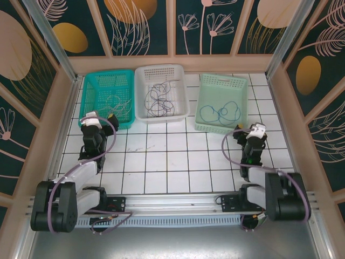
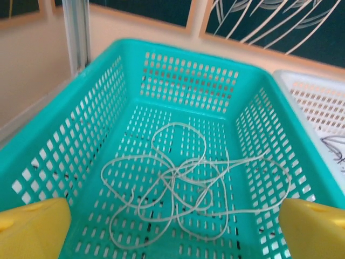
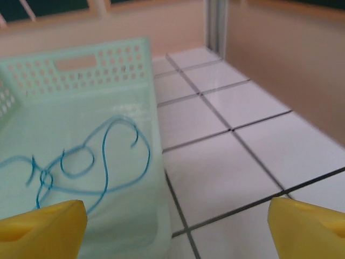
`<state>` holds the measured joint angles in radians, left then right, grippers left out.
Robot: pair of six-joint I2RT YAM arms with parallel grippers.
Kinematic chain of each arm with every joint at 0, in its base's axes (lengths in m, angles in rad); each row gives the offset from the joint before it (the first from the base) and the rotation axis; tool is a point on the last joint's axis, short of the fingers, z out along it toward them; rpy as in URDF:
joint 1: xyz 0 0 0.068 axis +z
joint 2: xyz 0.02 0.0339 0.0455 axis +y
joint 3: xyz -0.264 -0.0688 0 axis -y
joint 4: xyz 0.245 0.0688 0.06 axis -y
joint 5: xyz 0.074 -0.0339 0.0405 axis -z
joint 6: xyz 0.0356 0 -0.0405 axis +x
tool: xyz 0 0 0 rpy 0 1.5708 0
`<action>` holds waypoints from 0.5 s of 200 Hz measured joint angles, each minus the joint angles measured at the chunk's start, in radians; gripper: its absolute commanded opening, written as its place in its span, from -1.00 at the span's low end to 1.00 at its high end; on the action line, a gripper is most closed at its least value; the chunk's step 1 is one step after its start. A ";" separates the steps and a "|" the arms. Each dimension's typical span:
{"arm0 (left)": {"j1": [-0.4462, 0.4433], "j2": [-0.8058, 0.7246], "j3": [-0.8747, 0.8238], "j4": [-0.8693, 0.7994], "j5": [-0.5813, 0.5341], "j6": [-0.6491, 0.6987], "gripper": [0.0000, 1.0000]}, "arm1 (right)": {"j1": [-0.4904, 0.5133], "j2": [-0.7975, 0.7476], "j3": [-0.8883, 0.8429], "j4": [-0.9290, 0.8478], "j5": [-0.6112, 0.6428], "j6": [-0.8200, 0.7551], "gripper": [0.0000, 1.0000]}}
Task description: Untangle the cables
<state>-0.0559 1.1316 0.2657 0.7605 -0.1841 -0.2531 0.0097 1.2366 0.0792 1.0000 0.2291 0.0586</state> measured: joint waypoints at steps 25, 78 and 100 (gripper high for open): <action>0.000 0.048 -0.063 0.167 0.001 0.077 0.97 | -0.003 0.175 0.052 0.144 -0.055 -0.011 0.71; 0.000 0.189 -0.069 0.359 0.001 0.178 0.98 | -0.002 0.293 0.116 0.254 -0.137 -0.046 0.78; 0.000 0.317 -0.080 0.482 0.000 0.194 0.98 | -0.004 0.294 0.117 0.253 -0.158 -0.054 0.98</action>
<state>-0.0559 1.4490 0.1856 1.2423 -0.1841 -0.0593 0.0055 1.5303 0.1963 1.2530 0.0715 0.0048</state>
